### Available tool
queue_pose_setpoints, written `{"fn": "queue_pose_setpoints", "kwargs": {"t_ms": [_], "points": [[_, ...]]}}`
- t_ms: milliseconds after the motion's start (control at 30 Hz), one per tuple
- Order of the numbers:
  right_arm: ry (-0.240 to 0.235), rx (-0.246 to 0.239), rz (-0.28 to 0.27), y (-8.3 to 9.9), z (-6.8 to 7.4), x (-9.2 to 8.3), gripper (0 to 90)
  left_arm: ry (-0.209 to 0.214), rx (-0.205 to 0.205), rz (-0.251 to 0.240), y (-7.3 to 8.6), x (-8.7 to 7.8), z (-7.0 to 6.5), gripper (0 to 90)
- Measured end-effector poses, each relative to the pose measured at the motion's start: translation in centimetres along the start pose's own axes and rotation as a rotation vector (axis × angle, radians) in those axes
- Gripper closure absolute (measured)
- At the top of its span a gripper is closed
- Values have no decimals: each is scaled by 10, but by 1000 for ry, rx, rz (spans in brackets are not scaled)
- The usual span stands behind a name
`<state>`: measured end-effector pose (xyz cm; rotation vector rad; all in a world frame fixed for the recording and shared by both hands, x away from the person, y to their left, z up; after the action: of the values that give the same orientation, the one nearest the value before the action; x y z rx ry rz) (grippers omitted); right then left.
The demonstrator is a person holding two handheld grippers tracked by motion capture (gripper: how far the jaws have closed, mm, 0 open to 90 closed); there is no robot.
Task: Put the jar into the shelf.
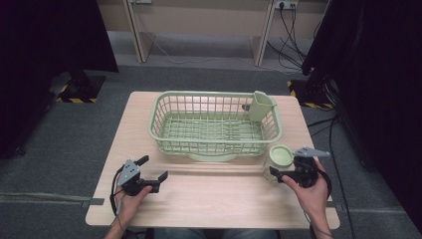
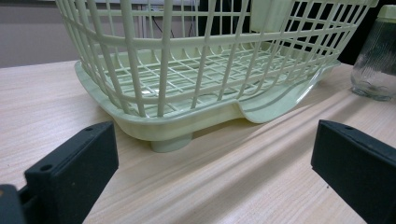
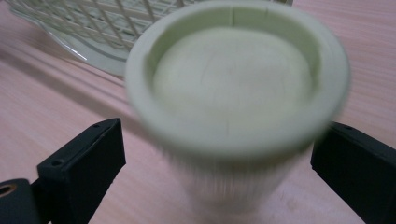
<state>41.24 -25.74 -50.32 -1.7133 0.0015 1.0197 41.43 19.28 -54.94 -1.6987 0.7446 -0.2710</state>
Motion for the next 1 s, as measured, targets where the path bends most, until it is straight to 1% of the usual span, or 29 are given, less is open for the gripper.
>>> {"fn": "queue_pose_setpoints", "kwargs": {"t_ms": [33,100,133,267,333,433,567,633,800,933,967,1000], "points": [[4,4,-28,21,5,-11,26,-2,3,2,0,0,0,4],[6,7,-35,40,10,-18,24,-3,5,5,0,1,0,5],[3,22,-30,52,13,-21,24,-4,6,6,0,1,0,4],[10,42,-20,79,22,-30,24,-6,5,5,0,1,0,4],[16,47,-16,82,23,-32,24,-7,4,4,0,1,0,4],[18,38,-17,75,24,-35,24,-6,3,4,0,1,0,4],[26,0,-43,54,24,-38,25,-7,-3,3,0,0,0,4],[30,-11,-45,47,23,-37,25,-5,-5,3,0,0,0,4],[48,-29,-62,29,18,-36,25,-5,-9,0,0,0,1,4],[61,-52,-62,13,13,-34,25,-5,-11,-1,0,0,1,4],[61,-52,-62,13,13,-34,25,-5,-11,-1,0,0,1,4],[64,-58,-59,9,12,-33,25,-5,-10,-1,0,0,1,4]]}}
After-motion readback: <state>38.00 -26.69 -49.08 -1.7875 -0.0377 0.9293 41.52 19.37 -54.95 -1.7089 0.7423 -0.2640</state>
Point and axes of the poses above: each handheld gripper's, and its own axes: x roughly forward along the jaws, y roughly out of its underside, z roughly to its left, the point moved 8 cm from there along x, roughly forward along the jaws, and after that the axes turned 12 degrees about -x, right-handed, at the moved point
